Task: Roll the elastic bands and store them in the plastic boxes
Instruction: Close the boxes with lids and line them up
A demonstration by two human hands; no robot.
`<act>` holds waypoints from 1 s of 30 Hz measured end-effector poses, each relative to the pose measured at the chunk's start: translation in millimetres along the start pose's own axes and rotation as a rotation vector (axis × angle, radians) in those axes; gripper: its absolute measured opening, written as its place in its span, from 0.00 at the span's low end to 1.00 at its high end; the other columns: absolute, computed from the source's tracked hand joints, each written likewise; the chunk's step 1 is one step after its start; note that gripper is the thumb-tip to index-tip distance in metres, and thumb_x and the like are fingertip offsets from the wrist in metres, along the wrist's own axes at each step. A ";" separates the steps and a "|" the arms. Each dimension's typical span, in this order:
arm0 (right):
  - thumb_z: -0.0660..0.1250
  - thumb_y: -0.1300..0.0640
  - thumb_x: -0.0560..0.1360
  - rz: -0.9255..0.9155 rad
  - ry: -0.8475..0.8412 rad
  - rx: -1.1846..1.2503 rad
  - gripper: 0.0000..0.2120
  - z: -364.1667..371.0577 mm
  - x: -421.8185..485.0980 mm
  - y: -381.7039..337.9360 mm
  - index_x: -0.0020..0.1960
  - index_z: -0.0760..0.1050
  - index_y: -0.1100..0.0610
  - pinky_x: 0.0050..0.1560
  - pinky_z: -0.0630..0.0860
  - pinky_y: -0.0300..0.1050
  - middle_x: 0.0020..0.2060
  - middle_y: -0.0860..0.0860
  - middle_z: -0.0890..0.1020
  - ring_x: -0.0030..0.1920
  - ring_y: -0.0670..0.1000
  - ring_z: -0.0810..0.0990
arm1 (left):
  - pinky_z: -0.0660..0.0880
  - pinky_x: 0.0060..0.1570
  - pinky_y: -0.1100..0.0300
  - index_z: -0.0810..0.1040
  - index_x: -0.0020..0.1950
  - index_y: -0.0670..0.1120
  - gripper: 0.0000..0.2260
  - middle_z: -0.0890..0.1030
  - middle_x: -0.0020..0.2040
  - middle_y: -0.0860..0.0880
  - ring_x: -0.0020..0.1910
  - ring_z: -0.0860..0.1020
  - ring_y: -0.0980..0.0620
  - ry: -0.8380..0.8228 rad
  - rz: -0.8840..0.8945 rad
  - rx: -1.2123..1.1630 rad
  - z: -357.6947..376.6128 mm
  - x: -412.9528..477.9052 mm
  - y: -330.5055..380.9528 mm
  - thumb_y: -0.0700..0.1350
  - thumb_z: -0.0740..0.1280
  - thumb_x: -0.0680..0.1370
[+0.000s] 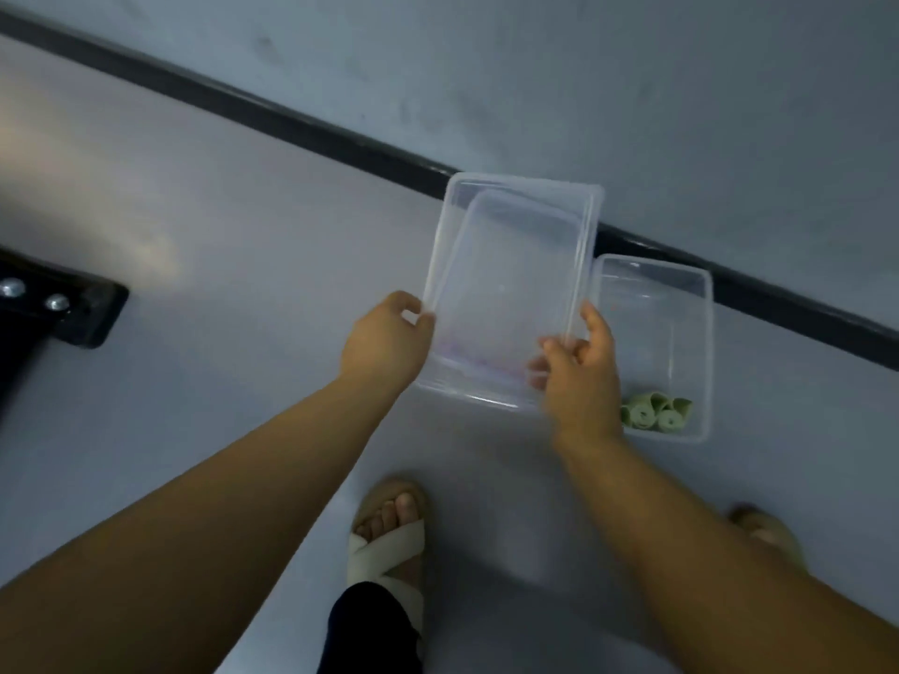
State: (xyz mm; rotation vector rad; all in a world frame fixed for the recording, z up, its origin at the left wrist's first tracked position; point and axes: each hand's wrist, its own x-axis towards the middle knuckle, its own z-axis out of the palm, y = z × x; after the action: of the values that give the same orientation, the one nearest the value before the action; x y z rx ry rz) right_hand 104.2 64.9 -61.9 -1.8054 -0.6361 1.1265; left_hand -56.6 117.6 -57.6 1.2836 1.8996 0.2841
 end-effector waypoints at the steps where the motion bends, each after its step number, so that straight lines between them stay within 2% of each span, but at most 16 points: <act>1: 0.58 0.63 0.79 -0.008 0.045 -0.021 0.24 -22.9 6.2 -2.3 0.73 0.60 0.50 0.33 0.74 0.34 0.41 0.51 0.76 0.35 0.45 0.75 | 0.72 0.46 0.59 0.75 0.51 0.49 0.06 0.81 0.46 0.47 0.48 0.79 0.44 -0.049 0.030 -0.003 11.1 -4.6 17.0 0.50 0.63 0.77; 3: 0.57 0.63 0.80 -0.005 0.133 -0.047 0.22 -67.9 19.3 -3.4 0.72 0.62 0.53 0.31 0.73 0.32 0.44 0.52 0.76 0.33 0.45 0.72 | 0.78 0.48 0.53 0.74 0.43 0.49 0.04 0.82 0.46 0.45 0.45 0.81 0.42 -0.159 0.059 -0.060 36.6 -14.5 49.5 0.48 0.66 0.75; 5: 0.57 0.62 0.80 0.019 0.204 -0.099 0.19 -107.4 32.9 3.9 0.70 0.64 0.55 0.38 0.75 0.40 0.49 0.54 0.78 0.34 0.46 0.73 | 0.80 0.45 0.46 0.75 0.40 0.47 0.05 0.83 0.44 0.40 0.38 0.81 0.41 -0.274 0.051 -0.094 63.5 -25.4 76.6 0.46 0.68 0.74; 7: 0.59 0.60 0.79 0.062 0.245 -0.168 0.16 -139.7 46.0 14.9 0.66 0.67 0.57 0.45 0.75 0.47 0.53 0.56 0.80 0.40 0.49 0.76 | 0.80 0.45 0.45 0.77 0.47 0.44 0.04 0.82 0.45 0.38 0.35 0.78 0.43 -0.351 0.008 -0.116 91.7 -33.4 95.5 0.43 0.68 0.75; 9: 0.61 0.57 0.78 0.113 0.251 -0.223 0.14 -162.1 56.5 26.3 0.63 0.70 0.58 0.53 0.74 0.49 0.56 0.56 0.79 0.48 0.52 0.77 | 0.80 0.48 0.45 0.76 0.58 0.42 0.12 0.81 0.49 0.38 0.38 0.79 0.43 -0.382 -0.033 -0.118 119.4 -37.4 103.6 0.42 0.68 0.76; 12: 0.61 0.56 0.78 0.153 0.262 -0.249 0.13 -177.3 67.3 41.0 0.62 0.72 0.57 0.60 0.74 0.53 0.55 0.56 0.79 0.52 0.53 0.77 | 0.78 0.52 0.48 0.76 0.62 0.42 0.16 0.81 0.55 0.40 0.48 0.81 0.40 -0.351 -0.029 -0.050 152.3 -39.0 102.4 0.44 0.68 0.75; 14: 0.61 0.58 0.78 0.157 0.263 -0.251 0.14 -178.7 72.3 49.8 0.63 0.71 0.58 0.59 0.73 0.49 0.57 0.55 0.78 0.52 0.51 0.76 | 0.77 0.55 0.51 0.75 0.63 0.44 0.17 0.80 0.57 0.42 0.51 0.81 0.40 -0.299 -0.041 -0.015 166.7 -38.7 96.2 0.44 0.67 0.75; 17: 0.61 0.58 0.78 0.144 0.250 -0.261 0.15 -172.5 80.0 60.1 0.64 0.71 0.58 0.58 0.70 0.44 0.60 0.54 0.77 0.59 0.53 0.75 | 0.71 0.59 0.59 0.74 0.66 0.44 0.17 0.78 0.61 0.44 0.57 0.78 0.44 -0.198 -0.038 0.049 177.2 -37.1 87.4 0.44 0.65 0.77; 19: 0.61 0.59 0.78 0.145 0.255 -0.251 0.15 -166.9 85.1 63.4 0.65 0.70 0.57 0.56 0.69 0.41 0.61 0.54 0.77 0.60 0.53 0.75 | 0.68 0.59 0.60 0.73 0.67 0.44 0.17 0.76 0.64 0.44 0.61 0.75 0.45 -0.158 -0.044 0.073 180.5 -34.9 83.8 0.44 0.64 0.78; 22: 0.60 0.58 0.79 0.152 0.276 -0.250 0.15 -161.6 91.1 65.9 0.64 0.71 0.57 0.52 0.68 0.39 0.60 0.53 0.77 0.58 0.52 0.76 | 0.68 0.60 0.58 0.73 0.67 0.42 0.17 0.76 0.64 0.42 0.62 0.74 0.43 -0.151 -0.046 0.108 185.5 -31.6 82.9 0.44 0.64 0.78; 26: 0.61 0.58 0.79 0.145 0.304 -0.268 0.15 -161.6 95.1 69.4 0.65 0.72 0.57 0.53 0.68 0.39 0.60 0.53 0.78 0.58 0.52 0.76 | 0.69 0.61 0.55 0.72 0.68 0.44 0.17 0.75 0.64 0.43 0.62 0.74 0.43 -0.153 -0.050 0.130 189.8 -26.9 84.5 0.45 0.63 0.79; 30: 0.63 0.59 0.78 0.144 0.279 -0.304 0.16 -165.6 97.1 74.7 0.65 0.73 0.59 0.60 0.69 0.40 0.61 0.53 0.78 0.60 0.52 0.76 | 0.69 0.62 0.54 0.71 0.68 0.44 0.17 0.74 0.65 0.43 0.62 0.74 0.43 -0.160 -0.044 0.155 189.8 -24.0 86.4 0.45 0.62 0.80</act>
State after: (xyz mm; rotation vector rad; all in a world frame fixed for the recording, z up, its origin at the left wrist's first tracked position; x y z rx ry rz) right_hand 293.6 36.5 -138.0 -2.2499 -0.5387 0.8802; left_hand 142.5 90.9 -118.7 1.3225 1.8388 0.0099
